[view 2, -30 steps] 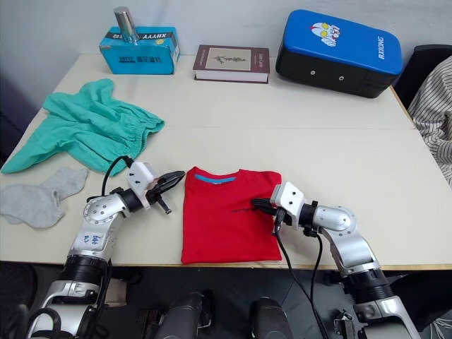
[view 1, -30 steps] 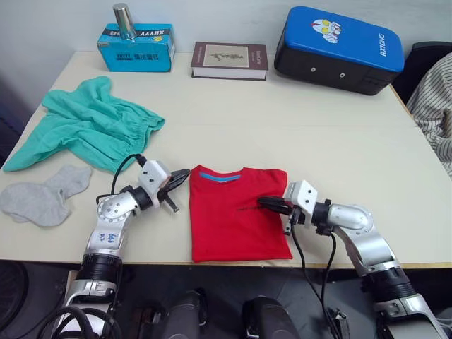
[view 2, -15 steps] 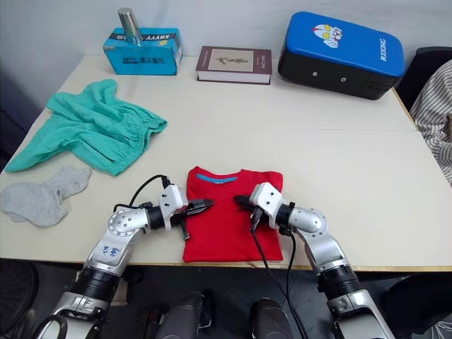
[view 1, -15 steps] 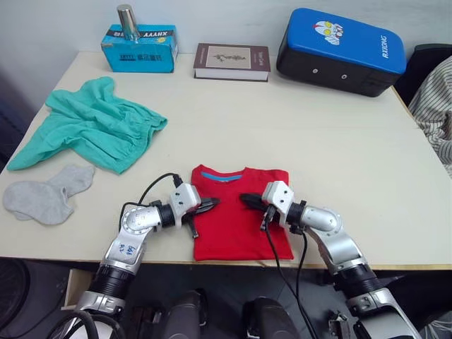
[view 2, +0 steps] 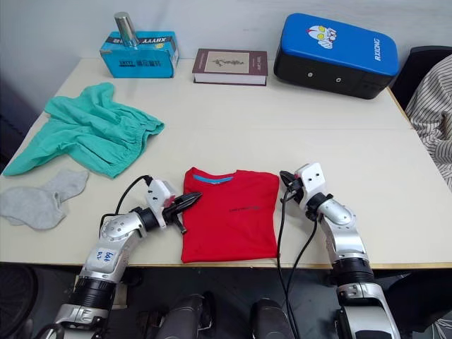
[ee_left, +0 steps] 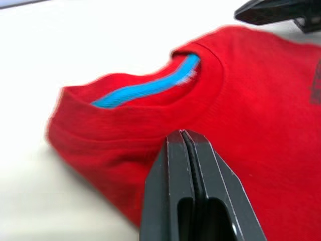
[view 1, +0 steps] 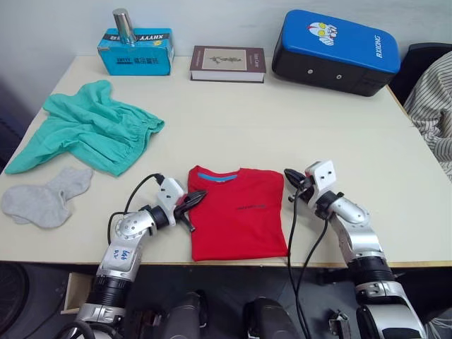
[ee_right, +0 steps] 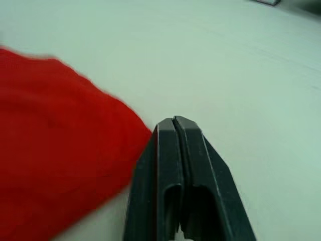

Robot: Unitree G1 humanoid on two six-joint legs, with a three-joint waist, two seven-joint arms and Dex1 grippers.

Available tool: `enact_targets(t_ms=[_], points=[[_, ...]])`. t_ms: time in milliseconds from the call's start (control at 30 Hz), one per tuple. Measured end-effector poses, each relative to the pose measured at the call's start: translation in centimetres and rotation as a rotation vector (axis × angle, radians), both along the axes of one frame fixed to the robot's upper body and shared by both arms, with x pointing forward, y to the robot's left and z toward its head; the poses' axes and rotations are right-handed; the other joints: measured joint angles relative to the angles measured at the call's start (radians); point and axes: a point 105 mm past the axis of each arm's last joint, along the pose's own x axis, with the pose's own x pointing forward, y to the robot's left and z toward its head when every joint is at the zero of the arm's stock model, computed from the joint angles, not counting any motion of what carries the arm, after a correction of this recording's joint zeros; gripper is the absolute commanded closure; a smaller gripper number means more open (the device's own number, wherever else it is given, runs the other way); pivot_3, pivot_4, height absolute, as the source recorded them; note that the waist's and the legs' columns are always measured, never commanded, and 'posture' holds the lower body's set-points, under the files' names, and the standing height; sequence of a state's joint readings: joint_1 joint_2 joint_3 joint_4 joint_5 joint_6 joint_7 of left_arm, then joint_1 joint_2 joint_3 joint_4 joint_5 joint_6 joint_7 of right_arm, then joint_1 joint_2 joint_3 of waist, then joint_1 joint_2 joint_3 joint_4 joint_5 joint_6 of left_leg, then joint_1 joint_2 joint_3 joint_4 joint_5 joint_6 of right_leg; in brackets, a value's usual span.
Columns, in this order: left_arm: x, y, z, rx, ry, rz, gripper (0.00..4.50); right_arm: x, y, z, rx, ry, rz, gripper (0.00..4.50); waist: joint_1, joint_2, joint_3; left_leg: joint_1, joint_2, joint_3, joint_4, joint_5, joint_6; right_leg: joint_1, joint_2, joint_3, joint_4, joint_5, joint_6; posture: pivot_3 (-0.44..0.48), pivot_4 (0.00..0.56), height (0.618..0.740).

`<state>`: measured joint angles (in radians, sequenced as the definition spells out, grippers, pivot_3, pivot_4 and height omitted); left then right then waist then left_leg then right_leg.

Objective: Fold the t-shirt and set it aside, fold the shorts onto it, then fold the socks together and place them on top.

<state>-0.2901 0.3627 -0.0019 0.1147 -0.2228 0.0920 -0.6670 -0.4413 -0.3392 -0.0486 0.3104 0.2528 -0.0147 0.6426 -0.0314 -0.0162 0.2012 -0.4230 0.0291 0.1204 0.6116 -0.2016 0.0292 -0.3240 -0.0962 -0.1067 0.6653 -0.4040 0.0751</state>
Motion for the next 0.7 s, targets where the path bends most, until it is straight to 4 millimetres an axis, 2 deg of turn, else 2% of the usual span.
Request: enact_targets(t_ms=[67, 133, 200, 300, 367, 433, 567, 700], points=[[0.6, 0.1, 1.2, -0.002, -0.027, 0.001, 4.47, -1.2, 3.3, 2.1, 0.018, -0.044, 0.144, 4.5, 0.003, 0.0, 0.0, 0.0, 0.0, 0.0, 0.0, 0.0, 0.0, 0.0, 0.0, 0.0, 0.0, 0.0, 0.0, 0.0, 0.15, 0.74], [0.9, 0.1, 1.5, 0.006, -0.039, -0.008, 4.47, -2.4, 6.3, 2.5, -0.003, -0.059, 0.255, 4.5, 0.003, 0.0, 0.0, 0.0, 0.0, 0.0, 0.0, -0.001, 0.0, 0.0, 0.0, 0.0, 0.0, 0.0, 0.0, 0.0, 0.15, 0.74], [0.6, -0.5, 0.7, 0.044, -0.028, -0.046, 4.47, -3.3, 9.0, 1.1, -0.058, -0.032, 0.333, 4.5, 0.003, 0.0, 0.0, 0.0, -0.001, 0.0, -0.001, -0.001, 0.0, 0.0, 0.0, 0.0, -0.001, 0.0, 0.0, 0.0, 0.15, 0.74], [0.5, -0.6, -0.4, 0.059, 0.001, -0.042, 4.47, -3.9, 10.2, -1.8, -0.136, 0.029, 0.356, 4.5, 0.007, 0.0, 0.0, -0.001, -0.001, 0.0, 0.0, -0.001, 0.0, 0.0, -0.001, 0.0, -0.002, 0.0, 0.0, 0.0, 0.15, 0.74], [0.8, -0.4, -0.5, 0.064, -0.008, -0.004, 4.47, -3.3, 9.8, -2.7, -0.15, 0.056, 0.308, 4.5, 0.006, 0.0, 0.0, -0.001, -0.001, 0.0, 0.0, -0.001, 0.0, 0.0, -0.001, 0.0, -0.002, 0.0, 0.0, 0.0, 0.15, 0.74], [1.3, 0.0, -0.5, 0.051, -0.008, 0.06, 4.47, -2.5, 8.9, -2.7, -0.148, 0.05, 0.258, 4.5, 0.004, 0.0, 0.0, 0.0, -0.001, 0.0, 0.0, -0.001, 0.0, 0.001, -0.001, 0.0, -0.002, 0.0, 0.0, 0.0, 0.15, 0.74], [1.3, 0.9, -0.7, 0.033, 0.003, 0.134, 4.47, -0.6, 4.3, -2.4, -0.164, 0.033, 0.118, 4.5, 0.003, -0.001, -0.001, 0.001, -0.001, 0.0, 0.0, -0.001, 0.0, 0.002, -0.001, 0.0, -0.002, 0.0, 0.0, 0.0, 0.15, 0.74], [0.8, 1.4, -0.5, 0.02, -0.016, 0.147, 4.47, -0.3, 0.3, -2.3, -0.117, 0.043, 0.025, 4.5, 0.001, -0.001, -0.001, 0.001, 0.0, 0.0, -0.001, -0.001, 0.0, 0.001, 0.0, 0.0, -0.002, 0.0, 0.0, 0.0, 0.15, 0.74]])
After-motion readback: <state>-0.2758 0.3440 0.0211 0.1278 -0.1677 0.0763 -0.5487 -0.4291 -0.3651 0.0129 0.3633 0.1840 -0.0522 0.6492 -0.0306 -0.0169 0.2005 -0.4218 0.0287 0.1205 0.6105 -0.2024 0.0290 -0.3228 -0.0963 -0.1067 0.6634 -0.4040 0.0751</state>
